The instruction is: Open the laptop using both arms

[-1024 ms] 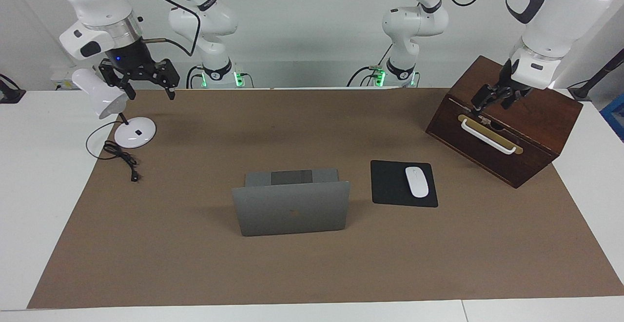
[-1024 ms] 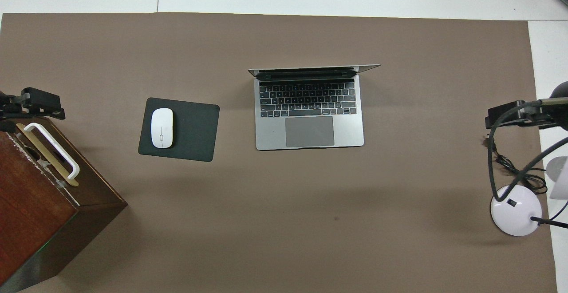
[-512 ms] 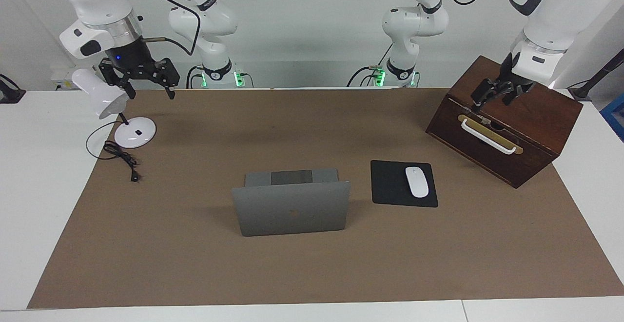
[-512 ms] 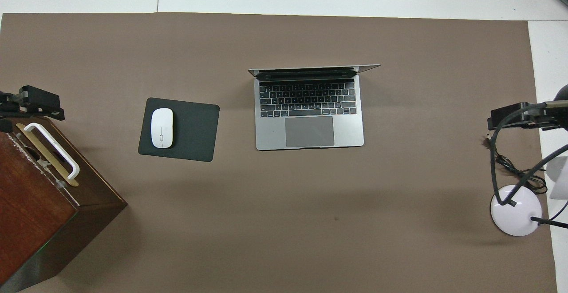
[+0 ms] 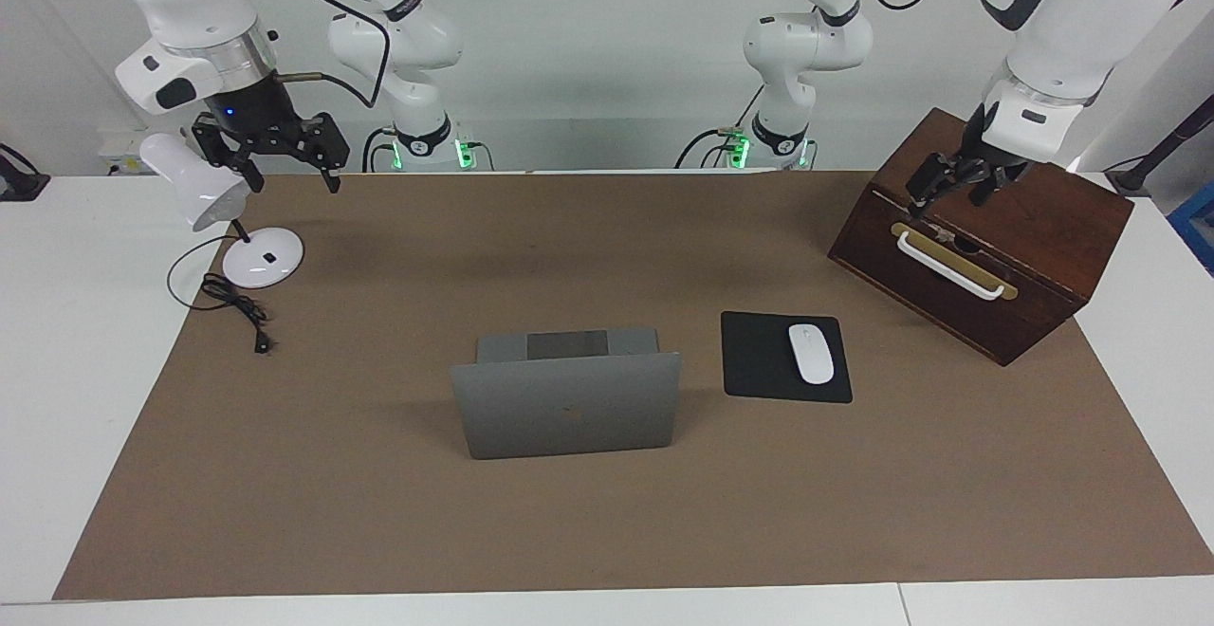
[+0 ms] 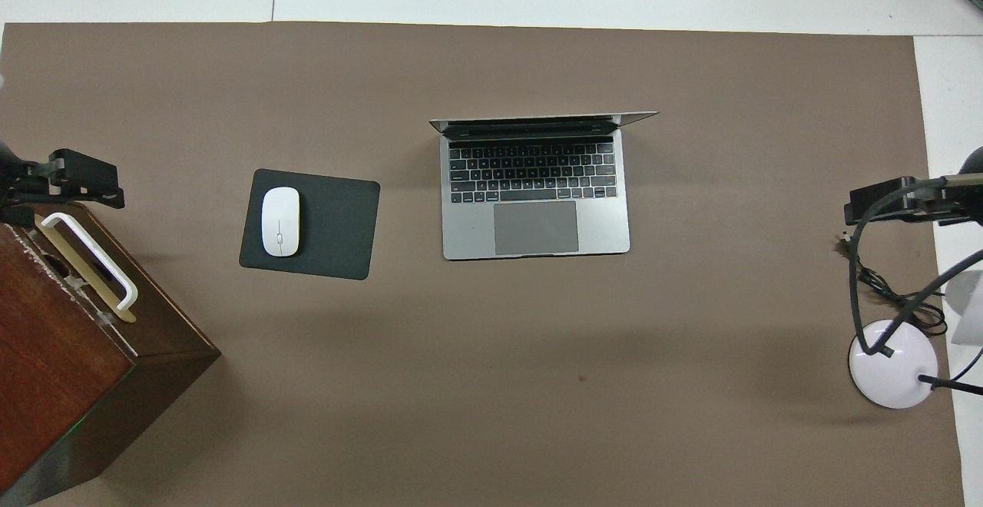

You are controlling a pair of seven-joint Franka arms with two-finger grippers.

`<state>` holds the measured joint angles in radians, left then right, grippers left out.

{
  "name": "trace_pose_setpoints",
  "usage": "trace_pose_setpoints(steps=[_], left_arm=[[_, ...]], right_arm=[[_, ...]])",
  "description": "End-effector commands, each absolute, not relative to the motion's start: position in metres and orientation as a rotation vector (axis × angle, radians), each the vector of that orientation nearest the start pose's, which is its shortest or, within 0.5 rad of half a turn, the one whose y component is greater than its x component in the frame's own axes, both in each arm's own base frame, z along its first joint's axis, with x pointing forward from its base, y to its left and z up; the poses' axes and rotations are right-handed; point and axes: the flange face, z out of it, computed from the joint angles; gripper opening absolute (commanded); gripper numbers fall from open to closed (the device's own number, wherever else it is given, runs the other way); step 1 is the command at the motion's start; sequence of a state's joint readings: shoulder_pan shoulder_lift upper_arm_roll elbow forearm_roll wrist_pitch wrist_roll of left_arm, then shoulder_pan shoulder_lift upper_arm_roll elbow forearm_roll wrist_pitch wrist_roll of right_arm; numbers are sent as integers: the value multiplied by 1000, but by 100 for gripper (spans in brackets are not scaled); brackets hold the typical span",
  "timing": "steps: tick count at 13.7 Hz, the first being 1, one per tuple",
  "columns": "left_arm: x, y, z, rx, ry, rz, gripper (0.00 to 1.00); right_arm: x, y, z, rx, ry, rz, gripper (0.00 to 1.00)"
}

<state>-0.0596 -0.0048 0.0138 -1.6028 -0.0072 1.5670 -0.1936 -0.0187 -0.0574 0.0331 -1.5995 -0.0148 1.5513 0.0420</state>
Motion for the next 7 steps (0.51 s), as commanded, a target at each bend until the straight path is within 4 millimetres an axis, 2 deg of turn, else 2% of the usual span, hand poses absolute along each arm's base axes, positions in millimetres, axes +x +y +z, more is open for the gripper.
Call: trace_pose_setpoints(steps=[1, 7], left_arm=[[552, -39, 614, -3143, -177, 38, 100], [552, -40, 615, -3145, -176, 41, 100]], right_arm=[[528, 6, 641, -3129, 33, -26, 100], [527, 4, 644, -3129, 38, -38, 100]])
